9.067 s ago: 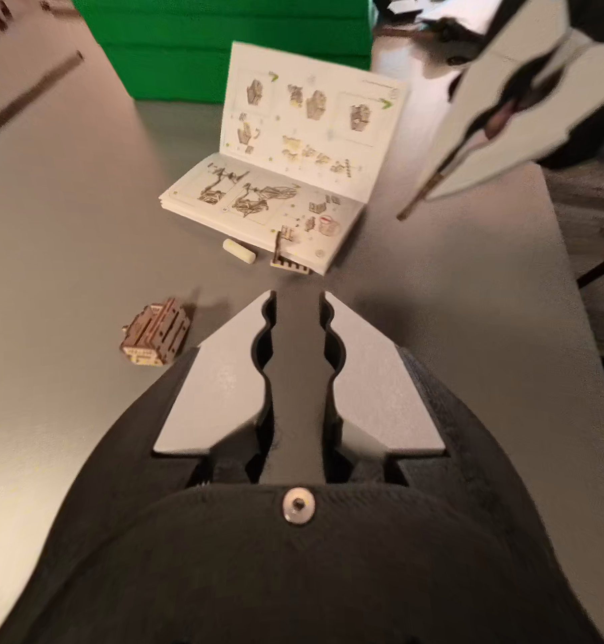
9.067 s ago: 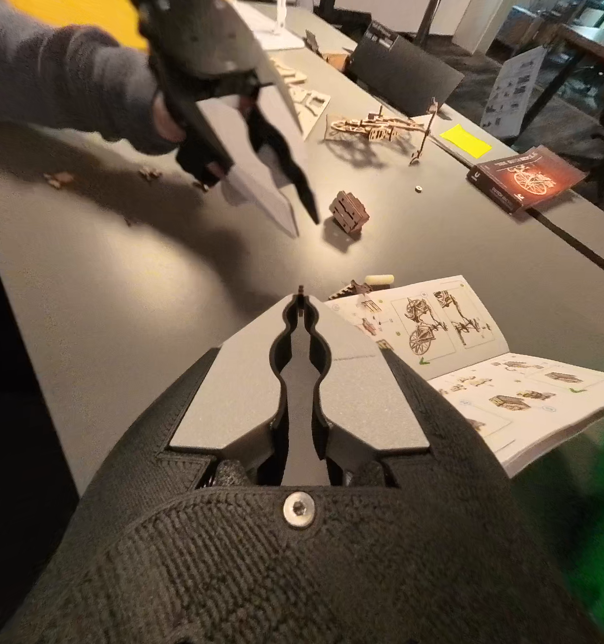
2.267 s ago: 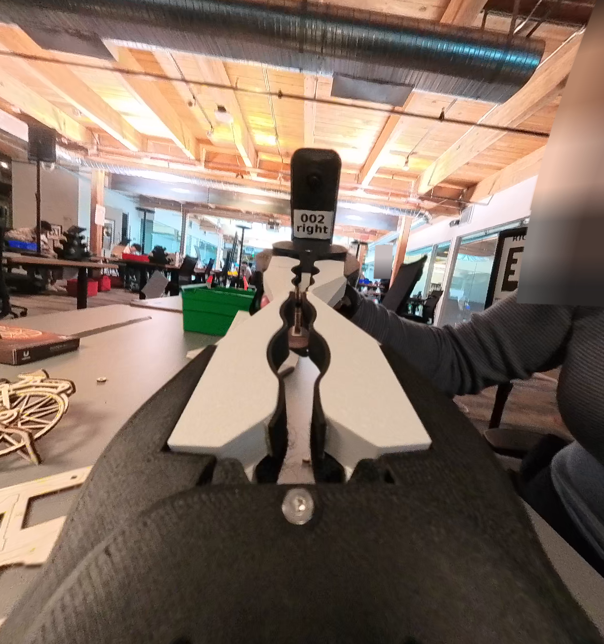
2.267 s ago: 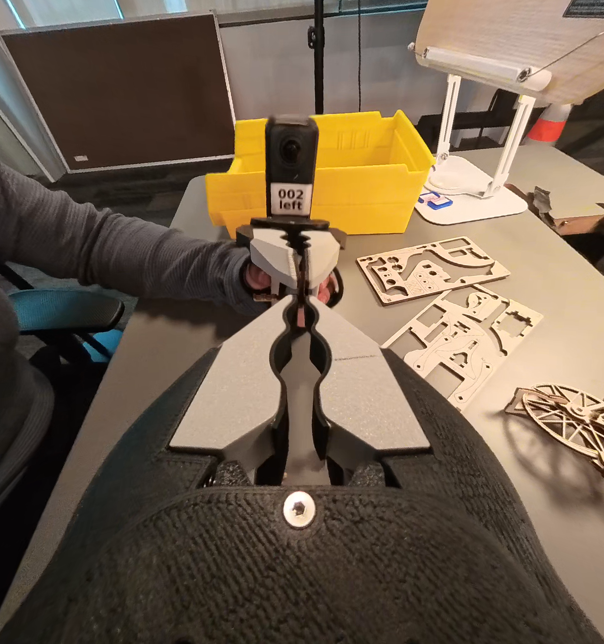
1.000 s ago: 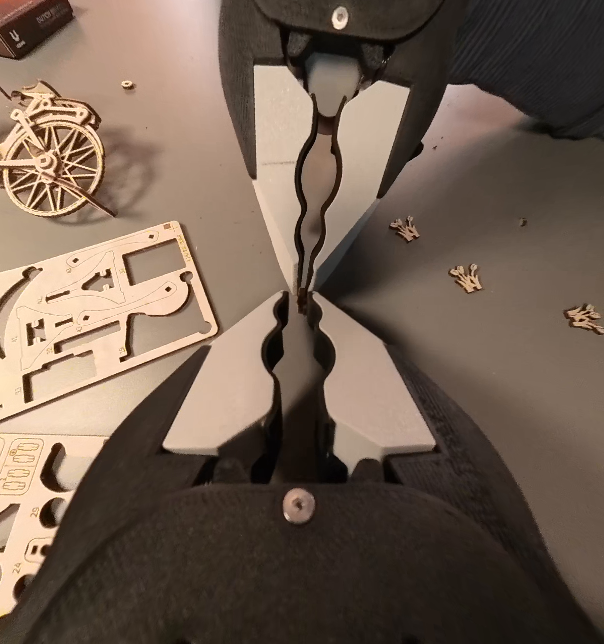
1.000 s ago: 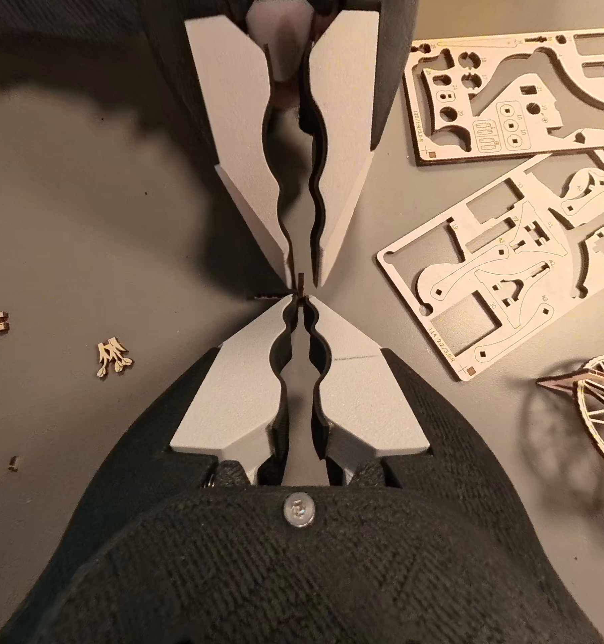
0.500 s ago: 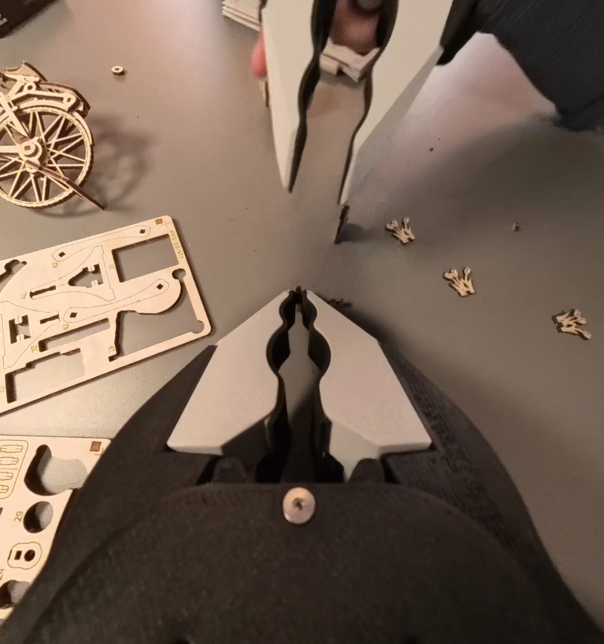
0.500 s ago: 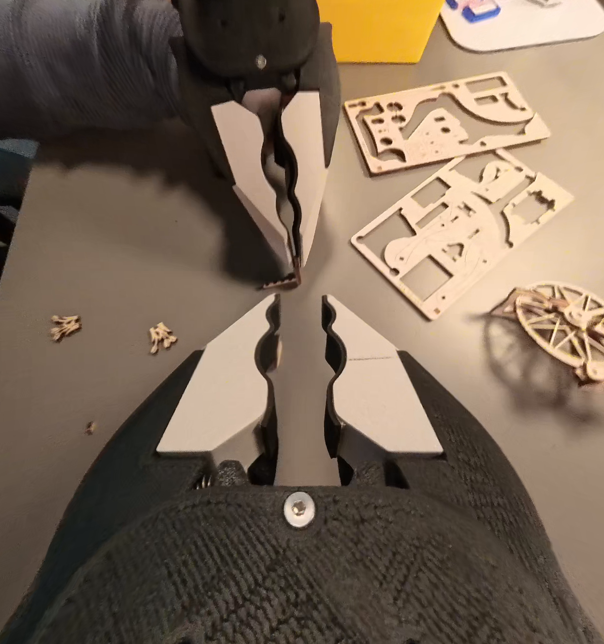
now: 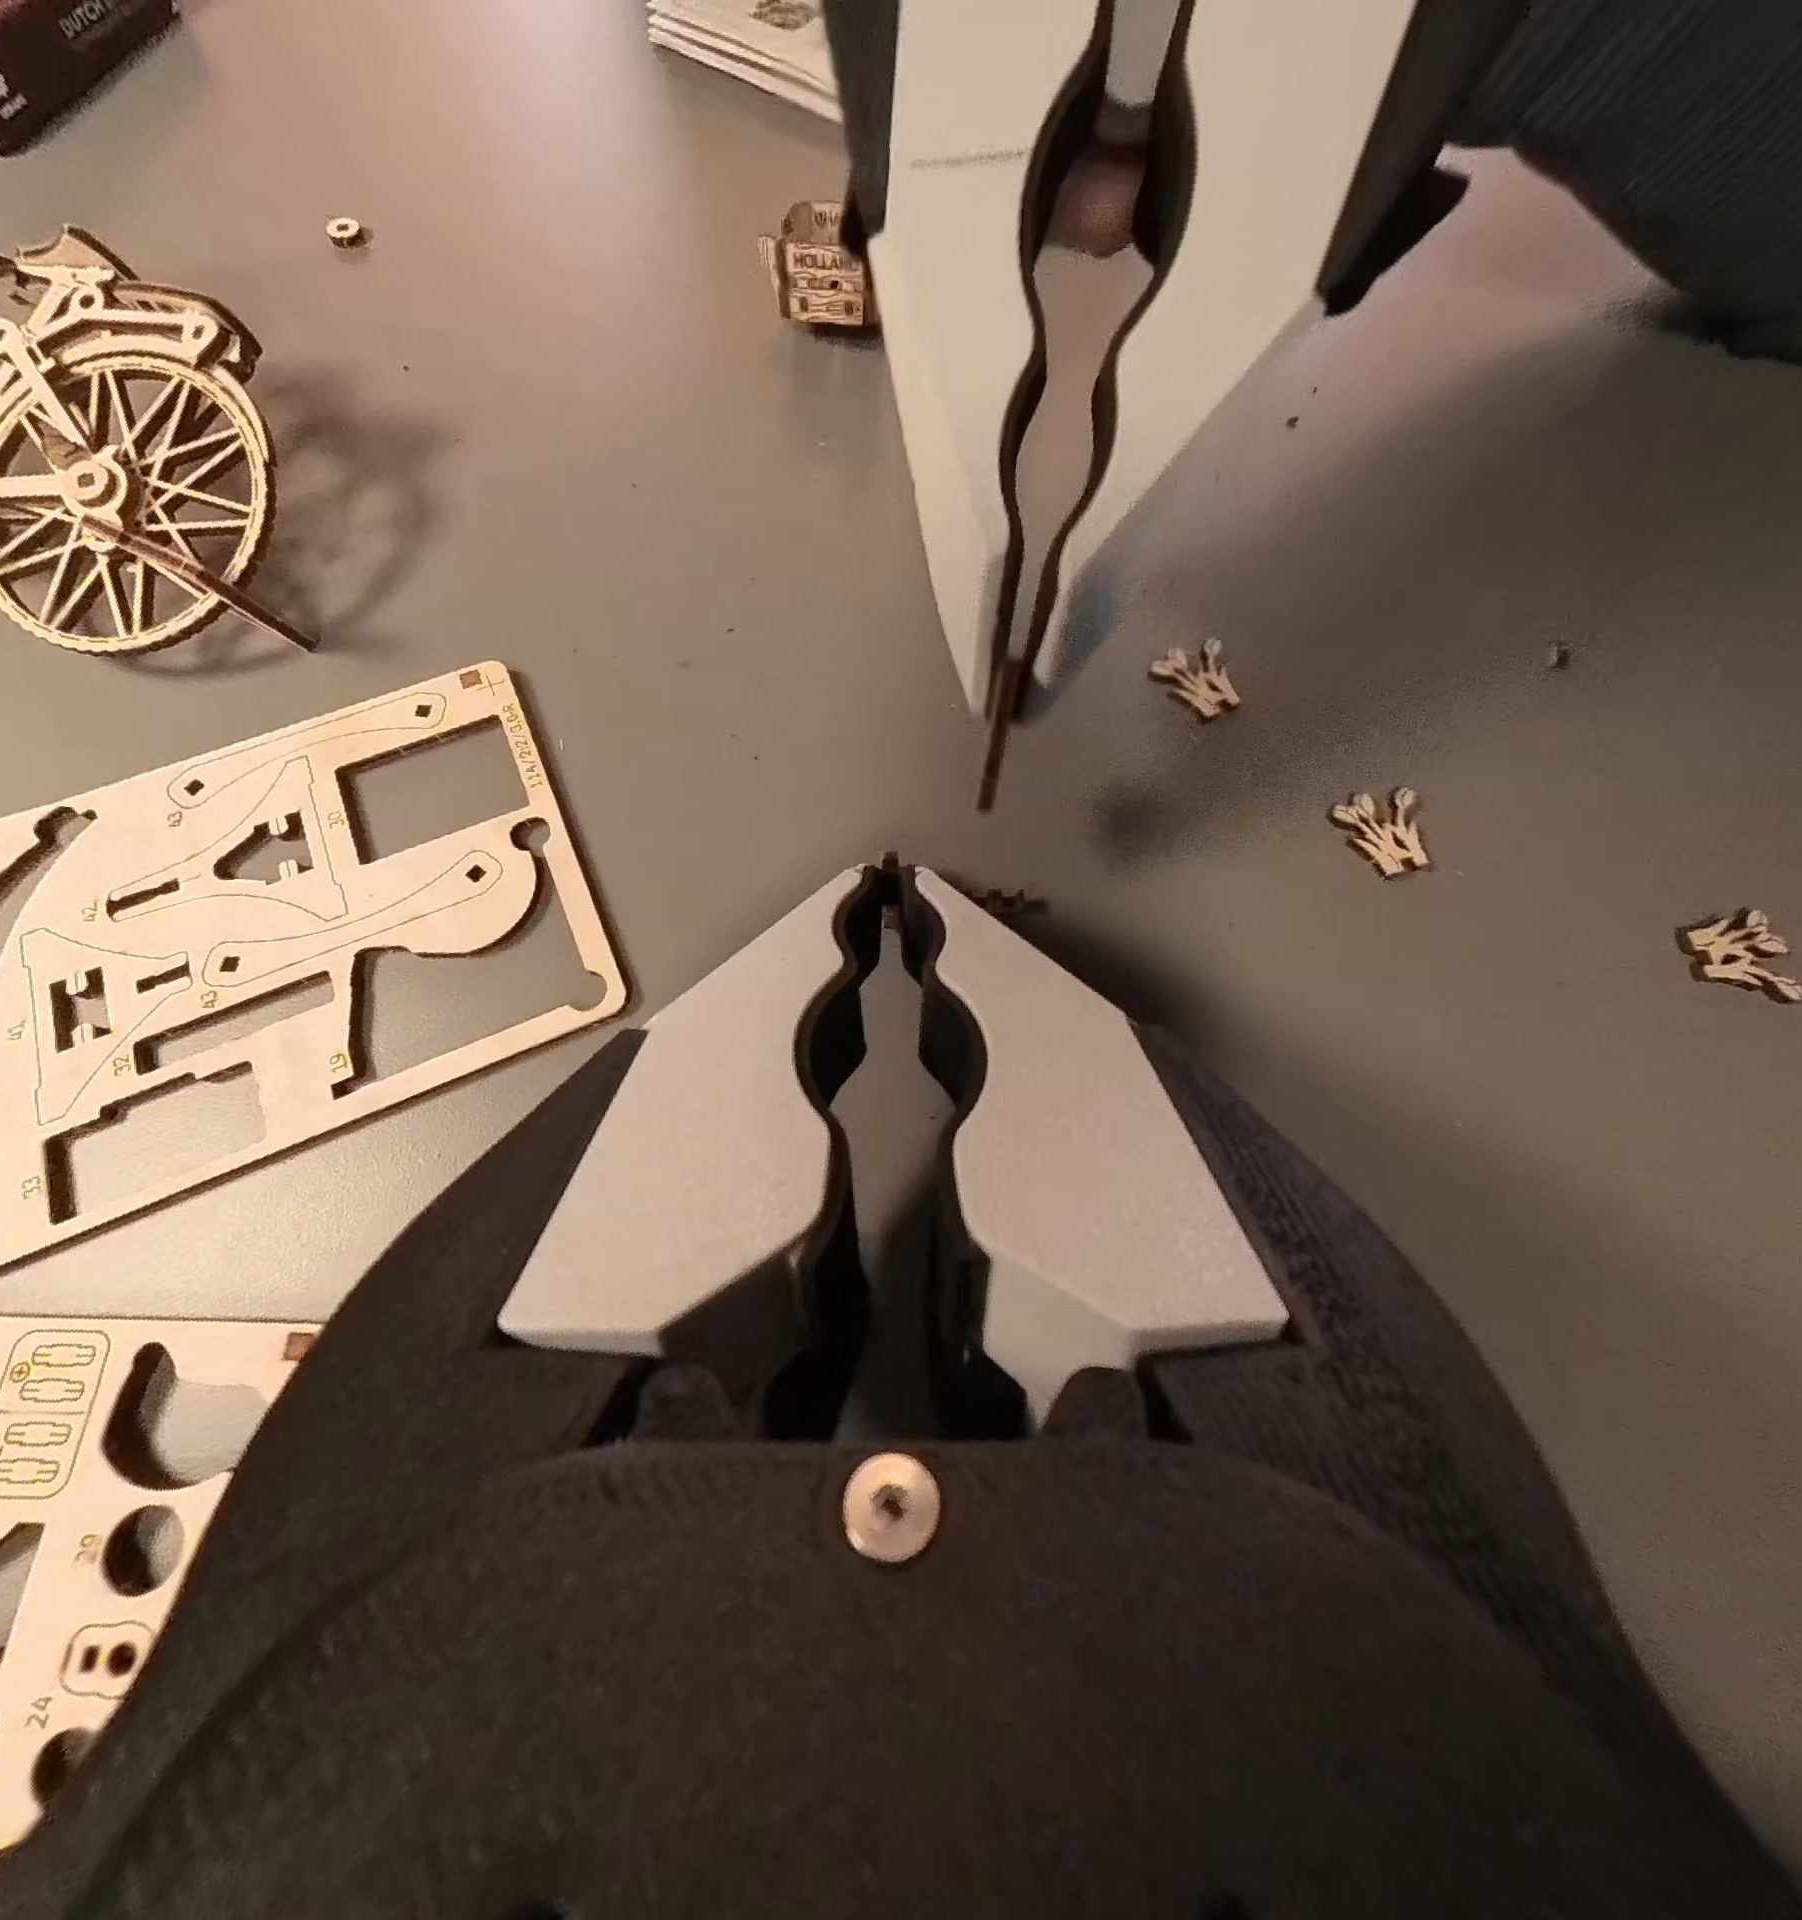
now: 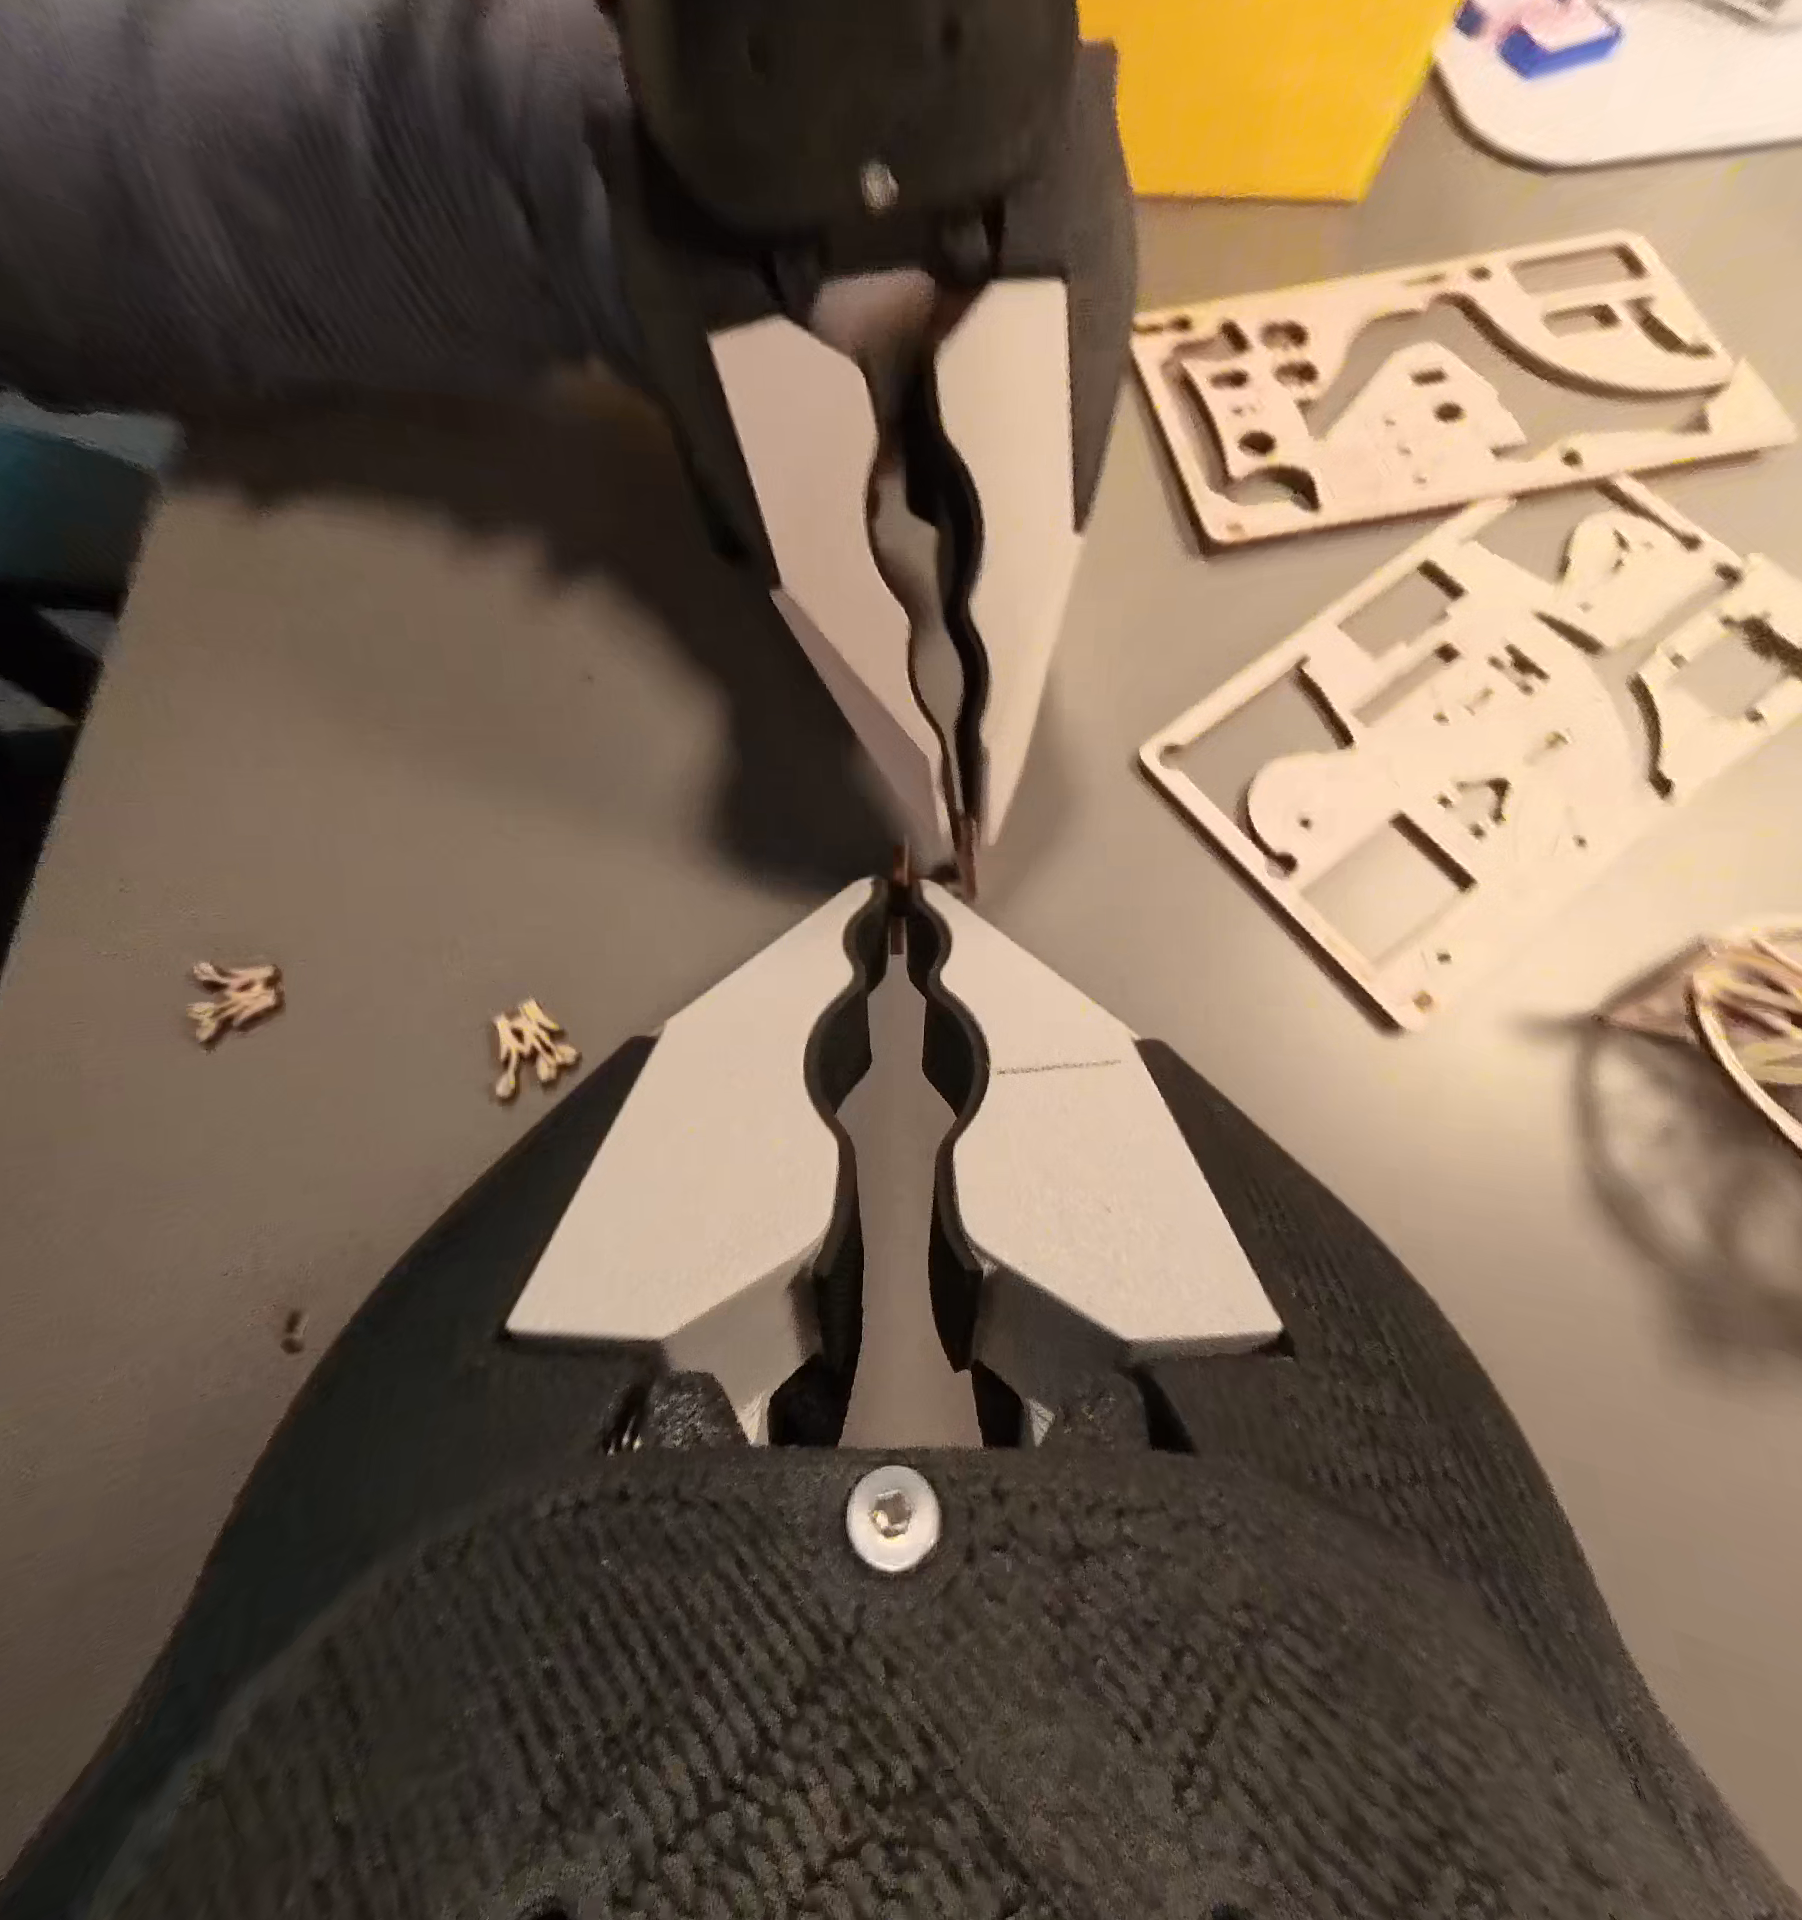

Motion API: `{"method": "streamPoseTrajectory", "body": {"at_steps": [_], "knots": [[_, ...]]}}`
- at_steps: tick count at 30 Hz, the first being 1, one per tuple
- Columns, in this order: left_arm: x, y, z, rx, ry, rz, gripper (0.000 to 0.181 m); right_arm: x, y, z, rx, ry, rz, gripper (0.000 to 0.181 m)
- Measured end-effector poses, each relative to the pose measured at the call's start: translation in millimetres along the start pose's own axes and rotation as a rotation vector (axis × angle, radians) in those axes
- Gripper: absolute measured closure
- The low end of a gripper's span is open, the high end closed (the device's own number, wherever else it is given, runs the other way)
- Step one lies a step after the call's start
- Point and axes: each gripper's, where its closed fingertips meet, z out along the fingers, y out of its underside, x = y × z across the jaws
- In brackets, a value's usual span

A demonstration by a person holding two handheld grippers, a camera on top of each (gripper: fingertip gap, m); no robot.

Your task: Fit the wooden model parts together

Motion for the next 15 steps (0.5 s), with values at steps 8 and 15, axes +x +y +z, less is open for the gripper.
{"method": "streamPoseTrajectory", "body": {"at_steps": [8, 15], "knots": [[0.1, 0.6, -0.4, -0.009, -0.002, -0.003, 0.18, -7.8, 3.2, 26.5, -0.088, -0.114, -0.081, 0.181], [0.7, 0.7, -0.5, -0.012, 0.003, -0.004, 0.18, -10.0, 6.9, 22.8, -0.124, -0.154, -0.098, 0.181]]}}
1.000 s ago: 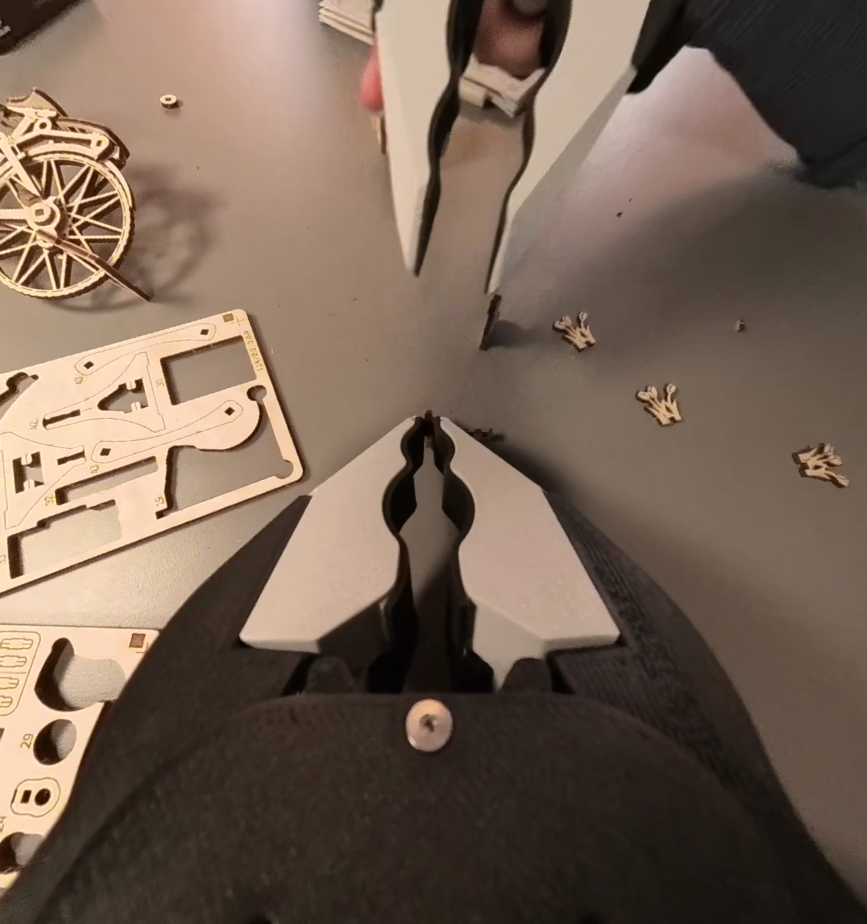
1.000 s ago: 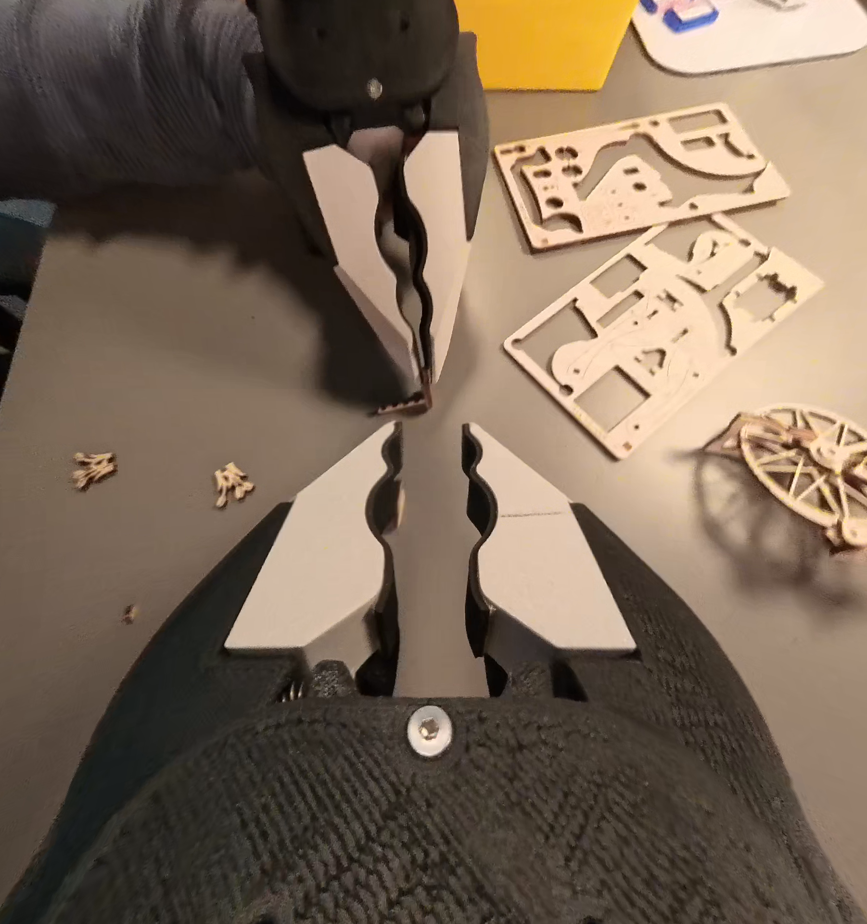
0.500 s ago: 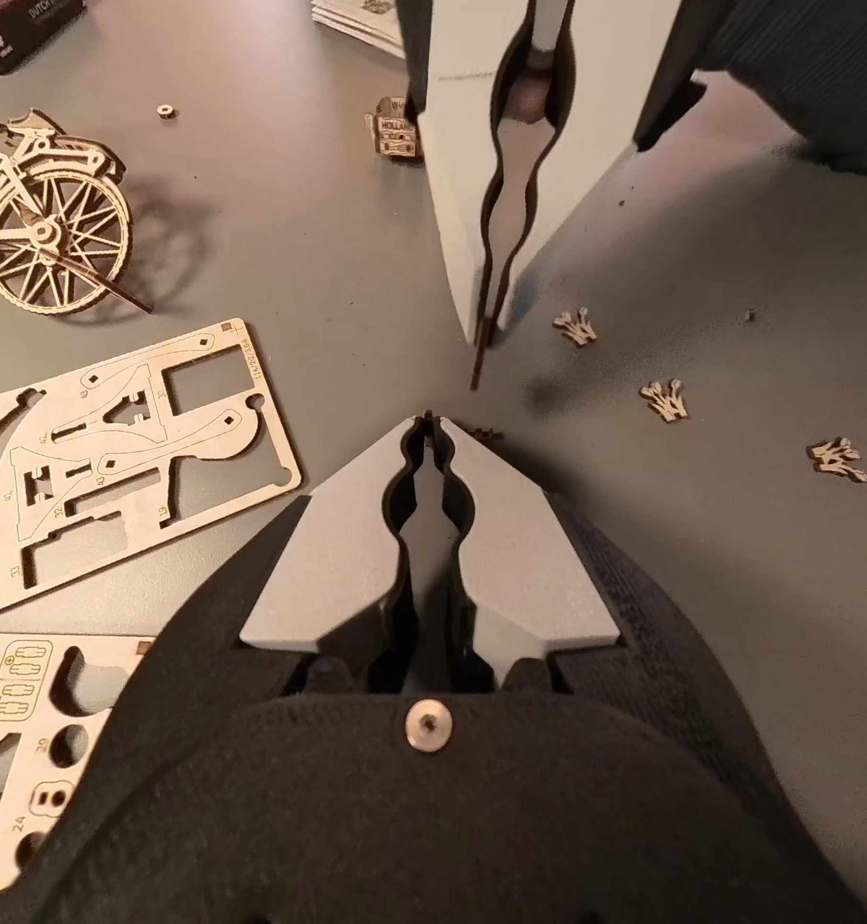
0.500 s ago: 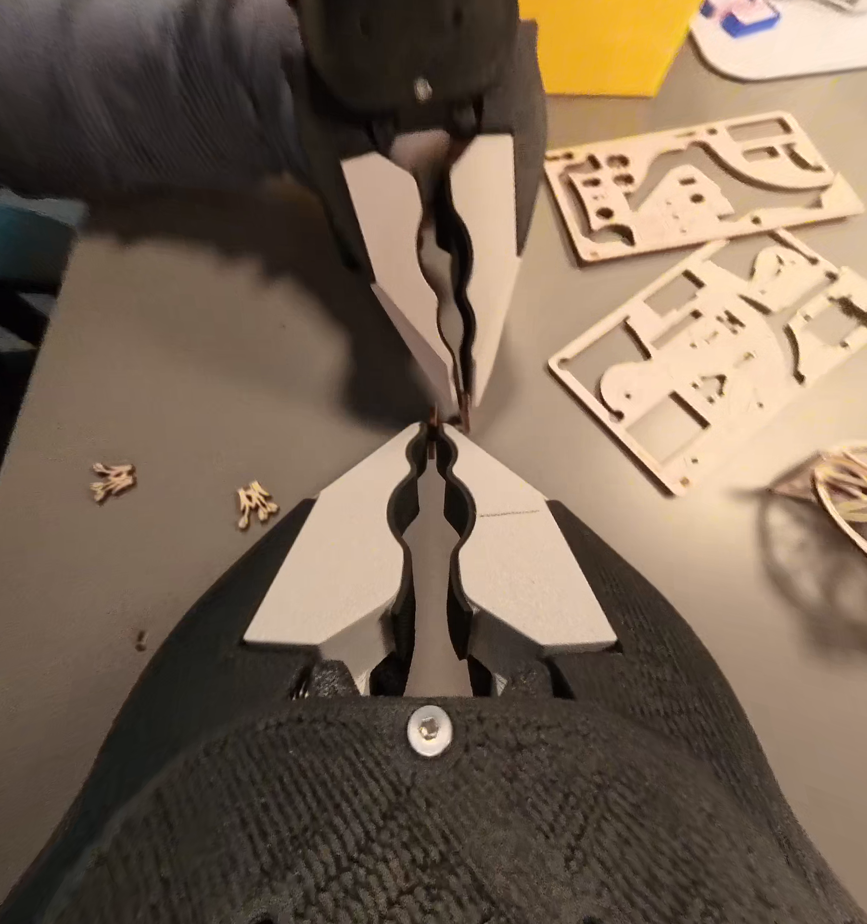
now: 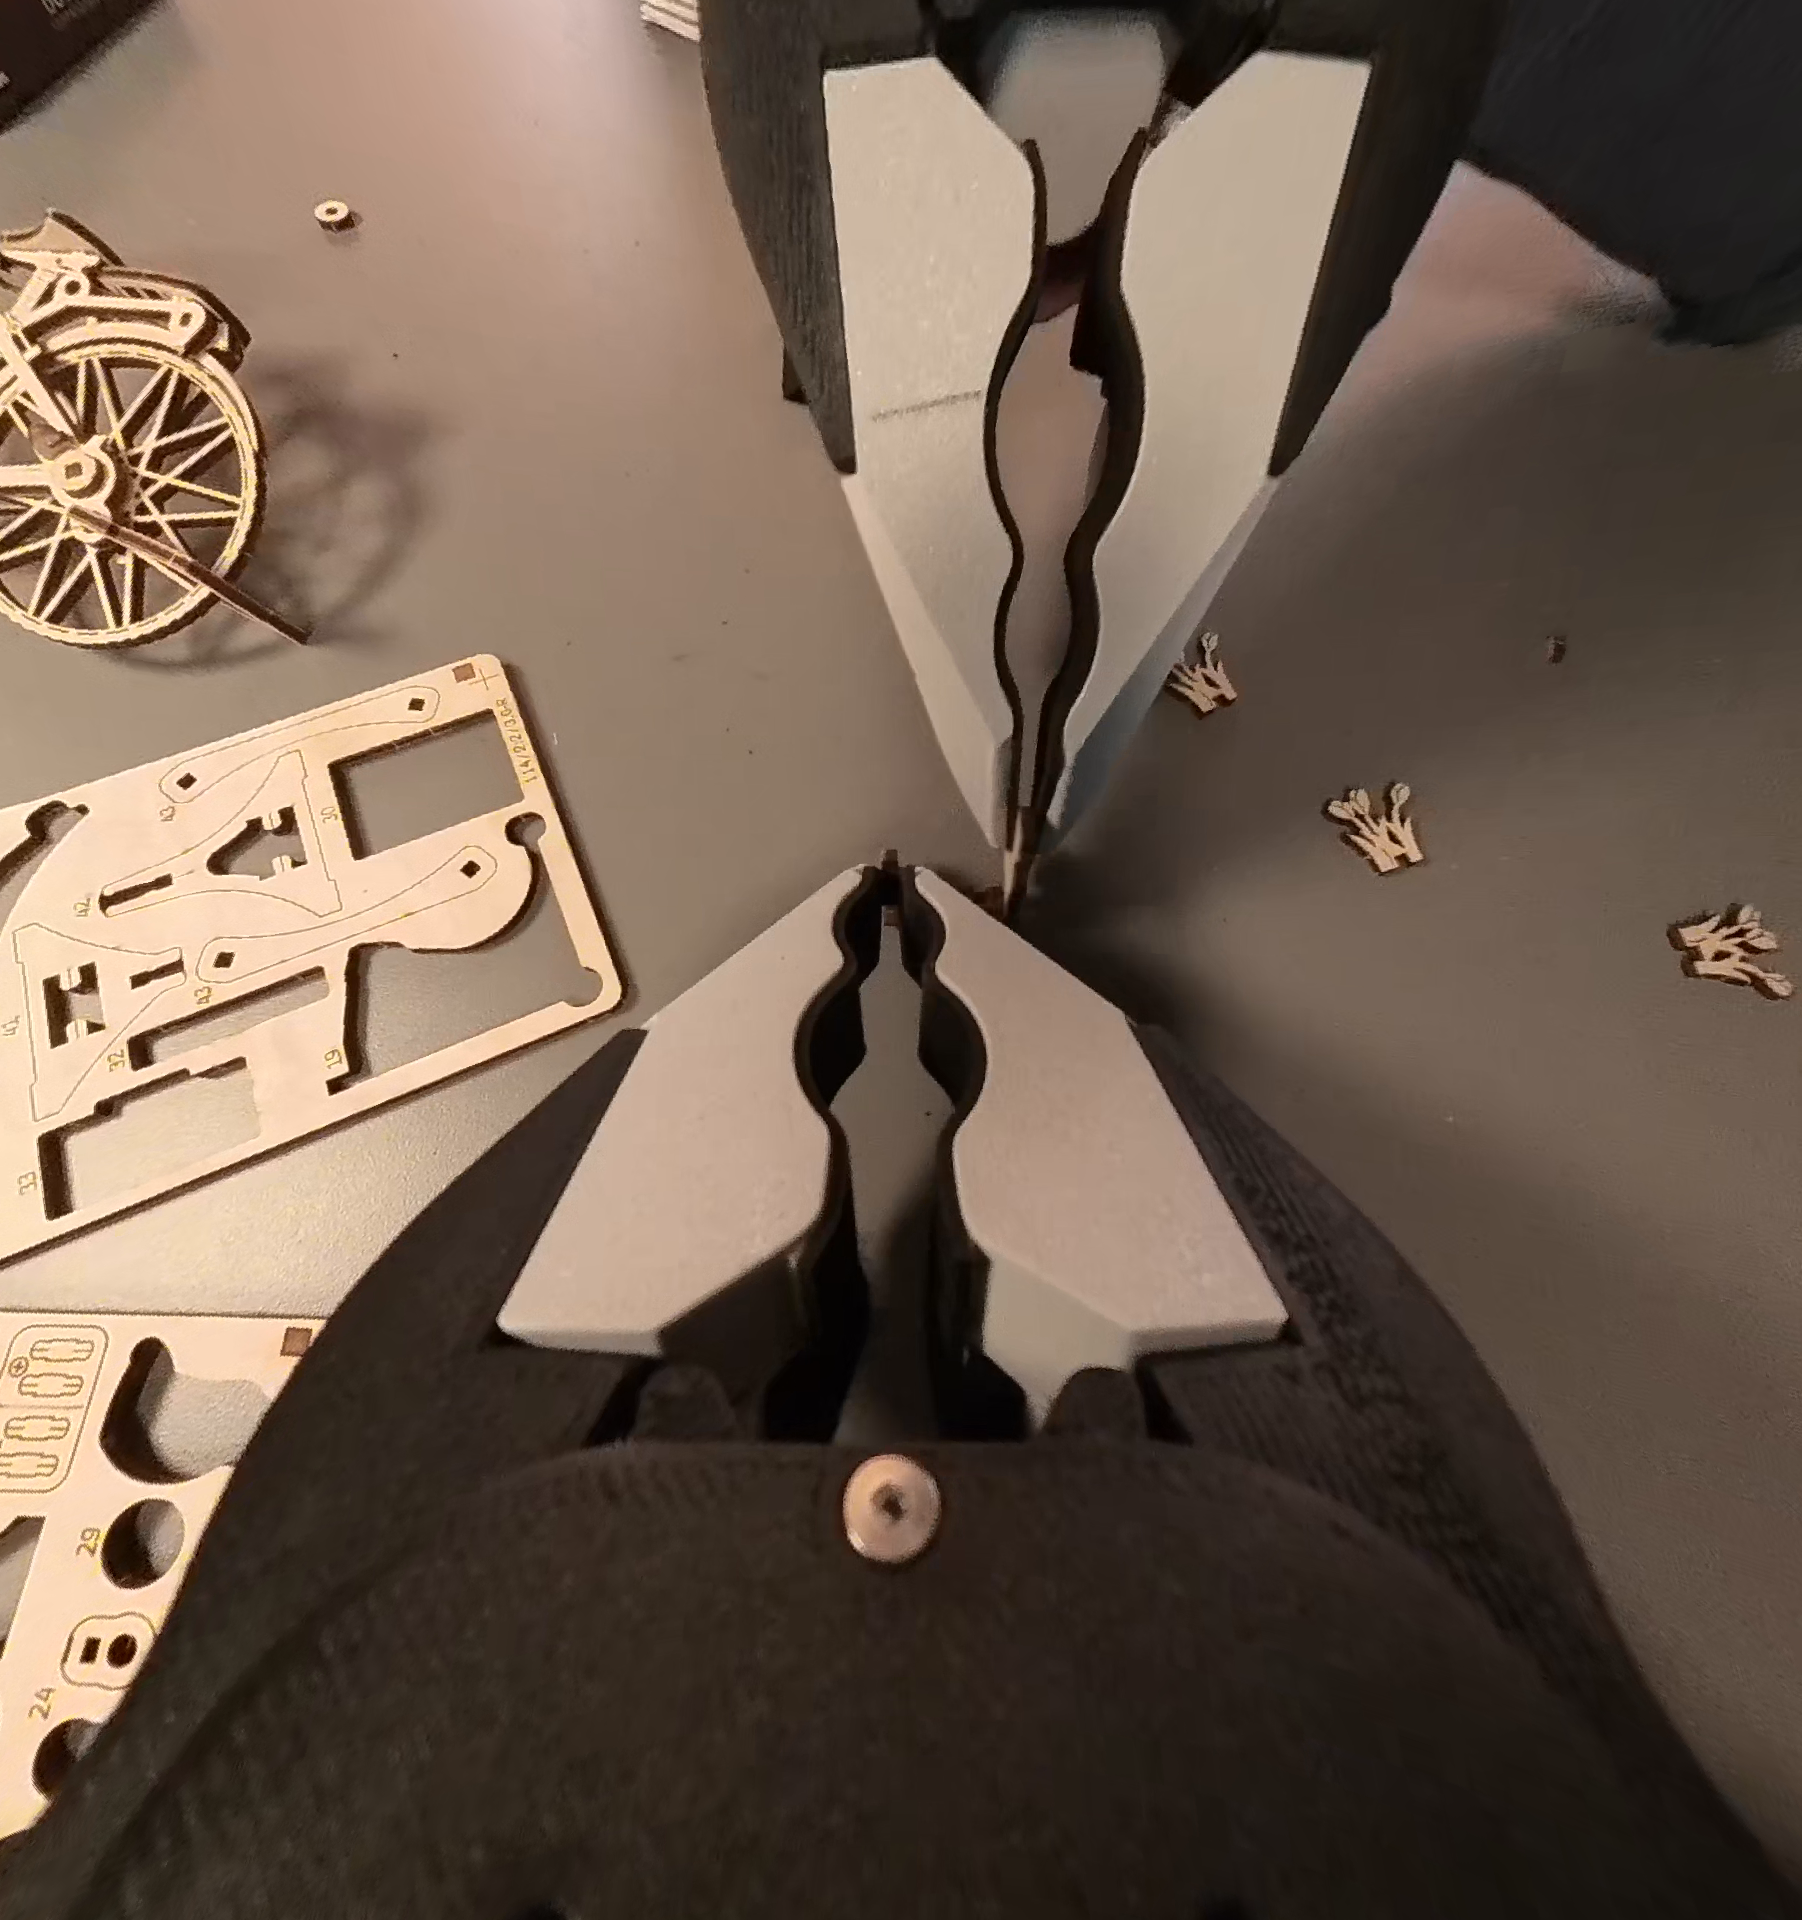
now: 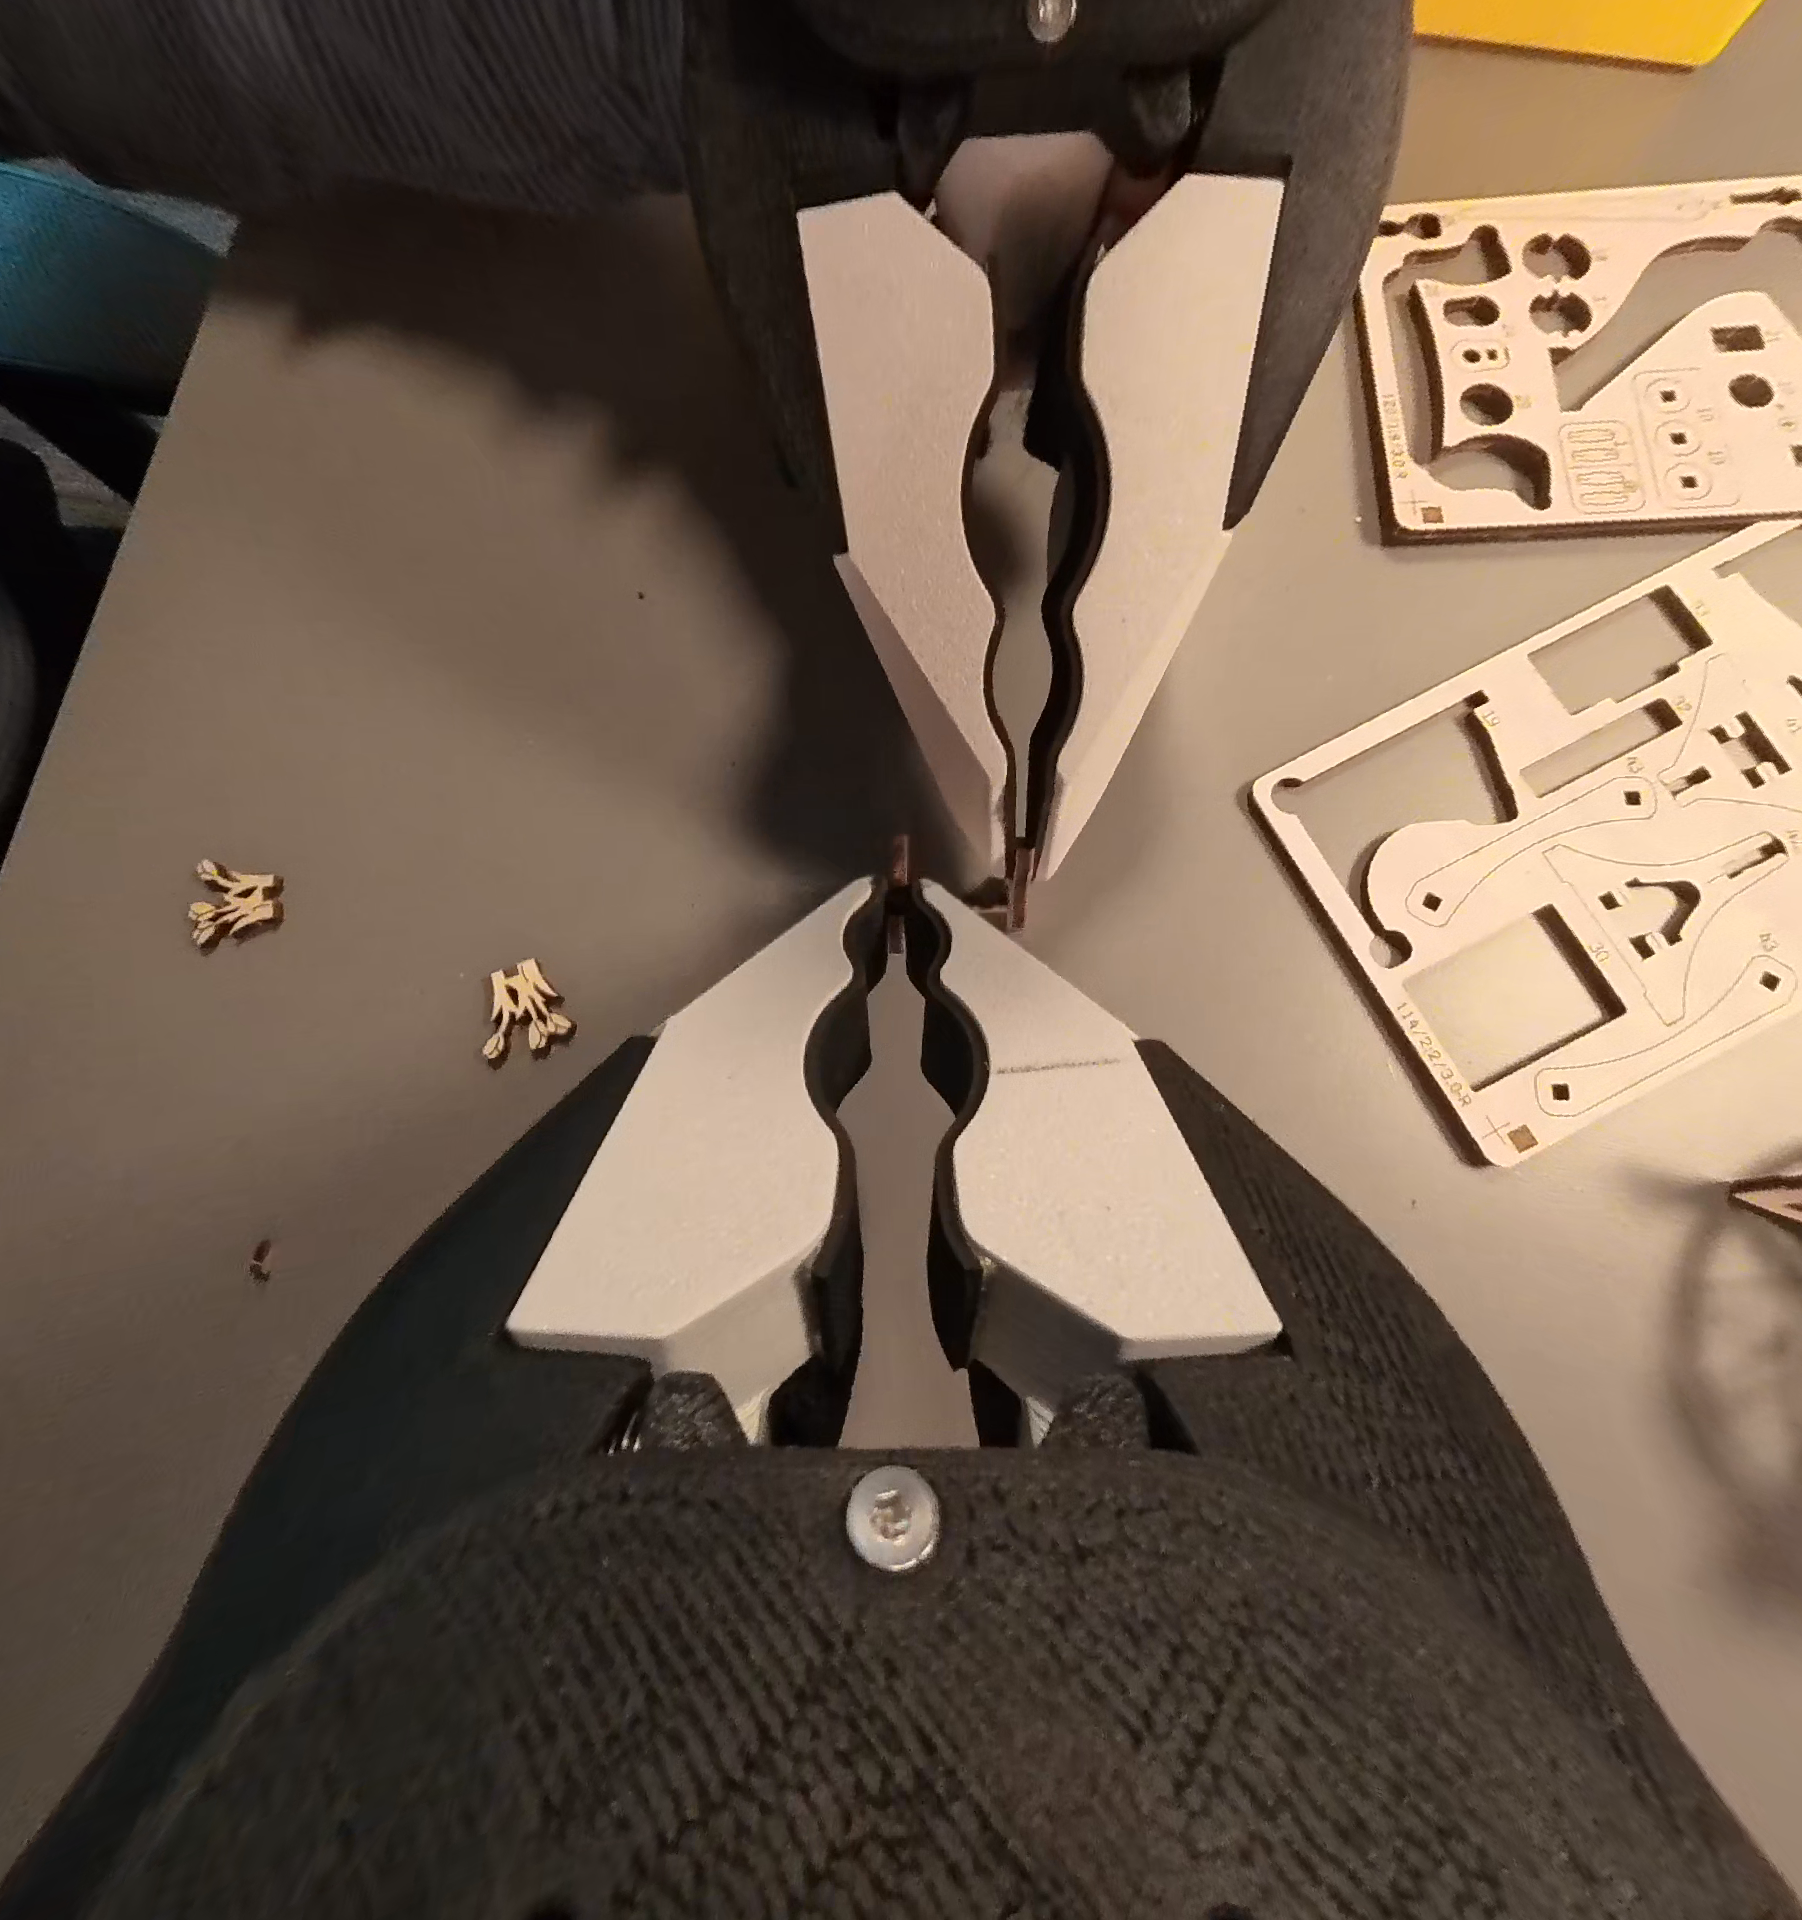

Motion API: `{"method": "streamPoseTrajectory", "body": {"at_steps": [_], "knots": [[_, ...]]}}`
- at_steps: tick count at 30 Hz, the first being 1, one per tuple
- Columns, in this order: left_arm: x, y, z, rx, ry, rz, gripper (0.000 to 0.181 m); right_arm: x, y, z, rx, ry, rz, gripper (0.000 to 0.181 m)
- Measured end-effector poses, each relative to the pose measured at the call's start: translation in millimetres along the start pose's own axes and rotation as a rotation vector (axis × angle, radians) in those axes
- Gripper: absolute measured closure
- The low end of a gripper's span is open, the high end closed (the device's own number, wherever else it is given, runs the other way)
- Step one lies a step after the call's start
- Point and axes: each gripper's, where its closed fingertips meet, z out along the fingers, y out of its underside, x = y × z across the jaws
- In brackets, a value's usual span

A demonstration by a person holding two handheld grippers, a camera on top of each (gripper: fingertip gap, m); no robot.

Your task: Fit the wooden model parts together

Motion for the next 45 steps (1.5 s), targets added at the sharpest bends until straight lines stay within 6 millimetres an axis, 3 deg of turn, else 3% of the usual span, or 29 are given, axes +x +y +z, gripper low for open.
{"method": "streamPoseTrajectory", "body": {"at_steps": [45], "knots": [[2.2, -0.2, 0.1, 0.016, 0.025, -0.013, 0.18, -1.8, 1.1, 3.5, 0.05, 0.007, -0.038, 0.18]]}}
